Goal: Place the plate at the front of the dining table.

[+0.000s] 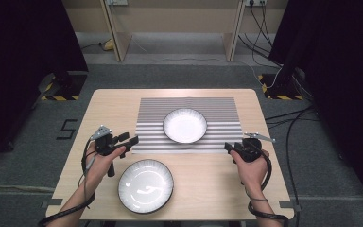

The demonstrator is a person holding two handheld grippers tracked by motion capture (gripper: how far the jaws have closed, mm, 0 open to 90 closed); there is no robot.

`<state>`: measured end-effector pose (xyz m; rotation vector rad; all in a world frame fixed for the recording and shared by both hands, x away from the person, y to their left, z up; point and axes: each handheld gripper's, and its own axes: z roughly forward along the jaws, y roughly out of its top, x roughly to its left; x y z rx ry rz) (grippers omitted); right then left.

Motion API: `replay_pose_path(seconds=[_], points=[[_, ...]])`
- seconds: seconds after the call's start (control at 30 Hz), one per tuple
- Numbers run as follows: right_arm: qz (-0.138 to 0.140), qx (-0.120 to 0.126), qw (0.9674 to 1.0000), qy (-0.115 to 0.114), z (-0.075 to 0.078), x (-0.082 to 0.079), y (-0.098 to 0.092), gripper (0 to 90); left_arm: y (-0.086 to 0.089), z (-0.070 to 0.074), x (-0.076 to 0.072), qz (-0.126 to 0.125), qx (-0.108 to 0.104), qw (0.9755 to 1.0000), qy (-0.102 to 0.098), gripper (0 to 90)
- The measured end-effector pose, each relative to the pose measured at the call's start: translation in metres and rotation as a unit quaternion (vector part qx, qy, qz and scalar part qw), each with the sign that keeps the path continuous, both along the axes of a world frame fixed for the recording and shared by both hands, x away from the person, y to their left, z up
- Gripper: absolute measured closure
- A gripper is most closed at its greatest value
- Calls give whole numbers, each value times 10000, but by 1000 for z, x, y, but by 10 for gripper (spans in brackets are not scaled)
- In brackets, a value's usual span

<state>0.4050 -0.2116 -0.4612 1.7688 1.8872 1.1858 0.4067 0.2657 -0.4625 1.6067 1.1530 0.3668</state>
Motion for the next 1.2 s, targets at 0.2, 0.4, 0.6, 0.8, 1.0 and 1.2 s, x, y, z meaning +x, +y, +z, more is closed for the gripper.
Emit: replay_pose_path(seconds=[0.2, 0.4, 0.6, 0.8, 1.0, 1.2], points=[[-90, 42, 10000, -7, -2, -9, -8, 514, 7, -5, -8, 50, -13, 10000, 27, 431], [-173, 45, 9998, -44, -3, -17, -17, 514, 18, -11, -11, 193, -10, 9998, 60, 431], [-249, 27, 9997, -56, -4, -22, -23, 514, 27, -13, -15, 271, -15, 9996, 87, 431], [-336, 35, 9994, -34, -7, -29, -31, 514, 42, -15, -21, 457, -43, 9989, 72, 431], [-414, -33, 9991, -114, -9, -35, -37, 516, 51, -15, -26, 547, -38, 9985, 77, 431], [-485, -9, 9988, -100, -11, -39, -42, 514, 56, -19, -32, 603, -31, 9981, 83, 431]])
